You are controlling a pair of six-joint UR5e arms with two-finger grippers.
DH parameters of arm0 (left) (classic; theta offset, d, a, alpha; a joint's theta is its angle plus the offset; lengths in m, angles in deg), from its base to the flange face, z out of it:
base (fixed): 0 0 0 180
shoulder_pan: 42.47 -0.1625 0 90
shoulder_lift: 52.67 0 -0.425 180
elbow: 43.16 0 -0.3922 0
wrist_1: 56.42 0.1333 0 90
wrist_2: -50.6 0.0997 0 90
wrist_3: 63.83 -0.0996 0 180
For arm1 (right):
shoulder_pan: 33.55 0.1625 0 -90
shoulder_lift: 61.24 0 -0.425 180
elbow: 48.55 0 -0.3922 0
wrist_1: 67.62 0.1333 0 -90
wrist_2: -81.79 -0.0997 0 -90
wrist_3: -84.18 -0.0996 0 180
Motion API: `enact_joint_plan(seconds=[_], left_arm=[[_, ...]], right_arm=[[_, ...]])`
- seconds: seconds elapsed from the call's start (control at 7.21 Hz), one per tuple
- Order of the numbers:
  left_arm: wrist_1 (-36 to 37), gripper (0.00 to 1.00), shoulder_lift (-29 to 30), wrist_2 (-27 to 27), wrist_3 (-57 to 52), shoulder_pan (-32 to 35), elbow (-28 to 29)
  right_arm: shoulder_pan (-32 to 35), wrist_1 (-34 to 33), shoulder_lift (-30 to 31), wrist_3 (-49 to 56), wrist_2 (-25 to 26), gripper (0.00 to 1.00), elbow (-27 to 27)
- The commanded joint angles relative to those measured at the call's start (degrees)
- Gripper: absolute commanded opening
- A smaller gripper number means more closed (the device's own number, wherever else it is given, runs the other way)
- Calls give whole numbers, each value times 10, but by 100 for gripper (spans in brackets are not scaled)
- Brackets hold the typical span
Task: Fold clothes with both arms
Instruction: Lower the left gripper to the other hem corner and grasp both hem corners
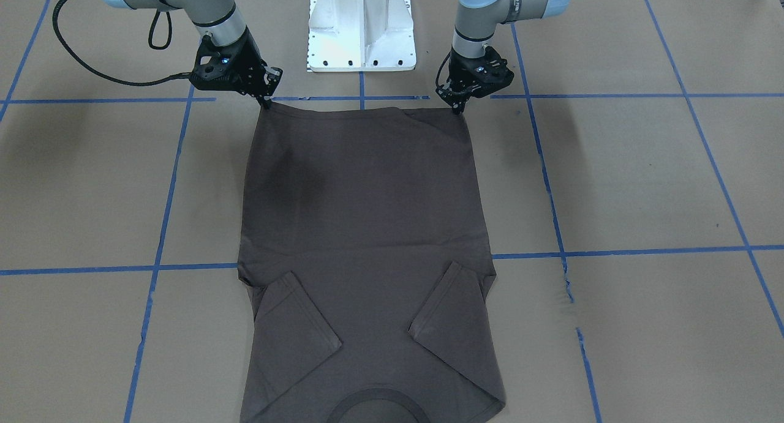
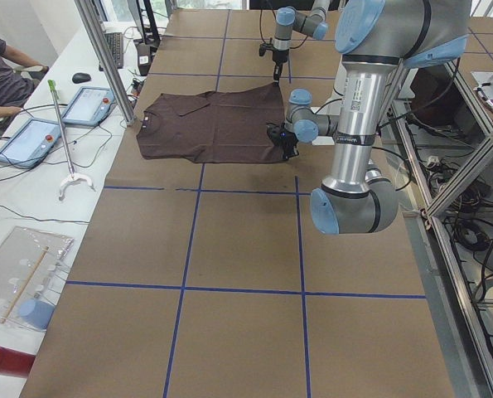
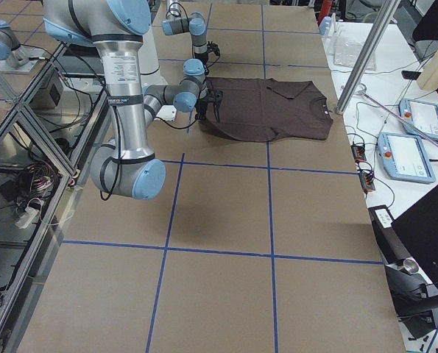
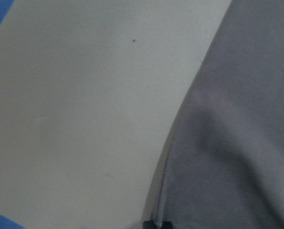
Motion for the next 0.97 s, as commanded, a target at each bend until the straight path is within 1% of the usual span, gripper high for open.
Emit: enact_joint_plan(seconds=[0.0, 0.14, 0.28, 0.42, 0.55, 0.69, 0.83], left_arm=[[1, 0, 0, 0, -1, 1, -2], [2, 0, -2, -1, -3, 5, -11], [2, 0, -11, -1, -41, 16, -26], [12, 0, -27, -3, -81, 17, -45], [12, 0, -48, -3, -93, 17, -67], [12, 0, -63, -3, -104, 17, -82], [12, 0, -72, -2, -112, 16, -96]], right_arm=[[1, 0, 0, 0, 0, 0, 0], [4, 0, 1, 0, -7, 0, 2], [15, 0, 2, 0, -25, 0, 2], [21, 0, 3, 0, -35, 0, 3], [28, 0, 4, 1, -43, 0, 4], [38, 1, 12, 2, -54, 0, 7], [45, 1, 31, 3, -71, 0, 24]])
